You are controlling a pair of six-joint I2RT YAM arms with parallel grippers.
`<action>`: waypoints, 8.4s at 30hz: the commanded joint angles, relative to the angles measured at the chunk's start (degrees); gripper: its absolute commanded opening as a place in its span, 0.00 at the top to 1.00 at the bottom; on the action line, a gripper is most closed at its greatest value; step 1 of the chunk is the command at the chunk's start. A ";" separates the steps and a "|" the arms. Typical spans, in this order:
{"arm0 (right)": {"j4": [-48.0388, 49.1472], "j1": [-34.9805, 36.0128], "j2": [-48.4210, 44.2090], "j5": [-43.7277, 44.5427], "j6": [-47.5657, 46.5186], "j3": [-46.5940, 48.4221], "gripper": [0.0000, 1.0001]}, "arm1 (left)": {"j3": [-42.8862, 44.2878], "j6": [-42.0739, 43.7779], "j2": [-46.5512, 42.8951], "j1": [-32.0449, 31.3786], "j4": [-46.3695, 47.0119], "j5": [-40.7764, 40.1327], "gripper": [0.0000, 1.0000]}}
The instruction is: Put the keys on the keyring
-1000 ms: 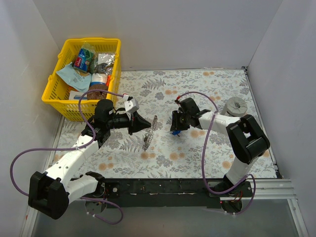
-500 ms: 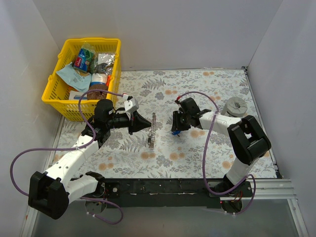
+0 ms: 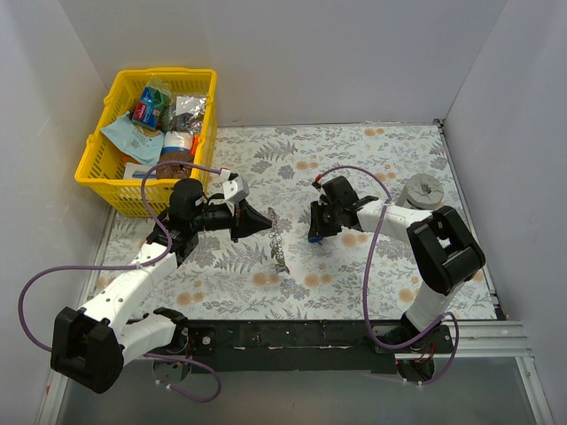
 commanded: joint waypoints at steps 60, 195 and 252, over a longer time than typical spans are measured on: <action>-0.38 1.73 1.26 -5.76 -4.75 6.09 0.99 | -0.87 1.57 -1.71 0.31 0.31 0.45 1.00; 13.86 12.71 -23.97 -24.21 -25.49 1.86 0.99 | -2.45 15.45 -3.47 0.31 -6.46 -1.48 1.00; 12.36 13.68 -21.95 -15.78 -22.94 1.43 0.99 | -4.82 16.69 -6.37 0.31 -5.06 0.54 1.00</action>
